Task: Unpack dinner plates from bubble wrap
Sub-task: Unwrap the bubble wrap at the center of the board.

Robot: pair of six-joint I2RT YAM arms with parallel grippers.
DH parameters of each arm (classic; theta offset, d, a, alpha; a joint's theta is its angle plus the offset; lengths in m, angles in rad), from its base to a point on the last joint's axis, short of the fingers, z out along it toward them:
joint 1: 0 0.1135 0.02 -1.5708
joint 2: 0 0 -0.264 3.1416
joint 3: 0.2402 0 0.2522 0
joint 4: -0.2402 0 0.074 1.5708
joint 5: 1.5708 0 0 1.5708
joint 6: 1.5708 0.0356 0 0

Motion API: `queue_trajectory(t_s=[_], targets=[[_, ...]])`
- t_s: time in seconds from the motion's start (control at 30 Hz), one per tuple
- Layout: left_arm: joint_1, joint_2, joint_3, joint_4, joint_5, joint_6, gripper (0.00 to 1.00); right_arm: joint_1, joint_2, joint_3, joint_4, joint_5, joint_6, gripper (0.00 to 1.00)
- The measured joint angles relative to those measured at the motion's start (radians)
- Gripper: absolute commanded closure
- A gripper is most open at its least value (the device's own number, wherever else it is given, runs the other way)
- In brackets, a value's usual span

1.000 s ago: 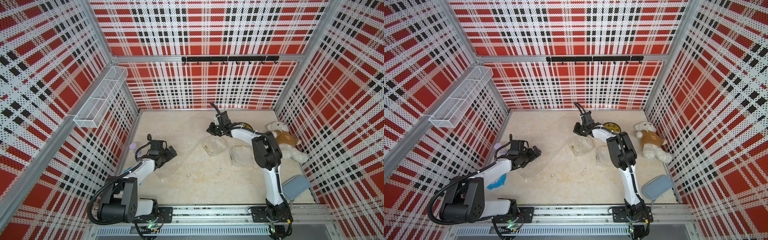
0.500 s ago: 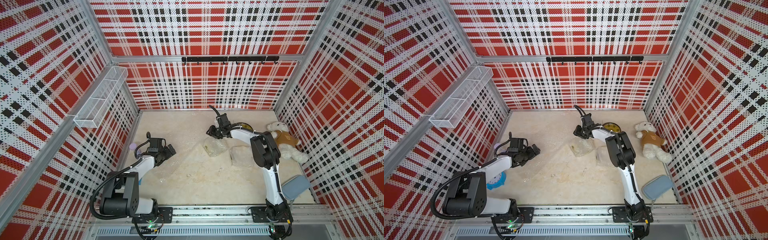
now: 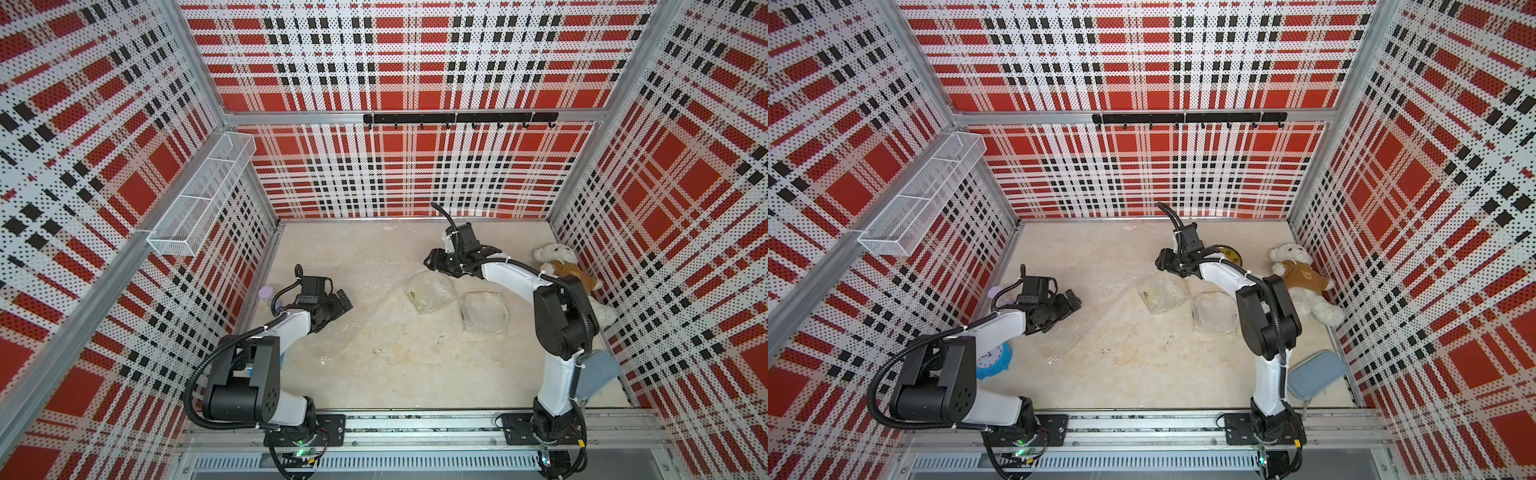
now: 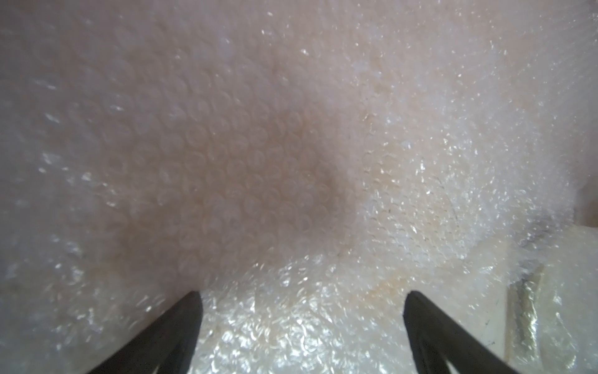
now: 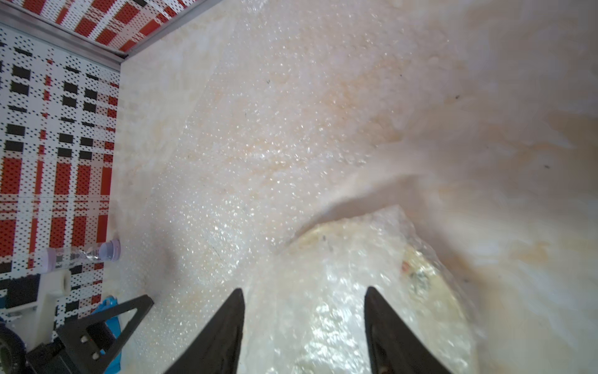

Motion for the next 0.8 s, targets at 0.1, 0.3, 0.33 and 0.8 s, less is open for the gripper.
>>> queue_trajectory(t_s=[0.1,0.3,0.33,0.8], targets=[[0.0,-0.003,-0.016,0.029,-0.002,0.002,0.01,0.0,-0.023,-0.052,-0.022,0.026,-0.027,0.2],[-0.001,-0.055,-0.07,0.051,-0.011,0.003,0.01,0.0,-0.029,-0.099,-0.053,0.071,-0.064,0.2],[-0.002,-0.063,-0.077,0.051,-0.012,0.003,0.01,0.0,-0.029,-0.102,-0.056,0.073,-0.068,0.2],[-0.011,-0.134,-0.099,-0.045,-0.025,-0.003,0.01,0.013,-0.029,-0.154,-0.05,0.143,-0.092,0.21]])
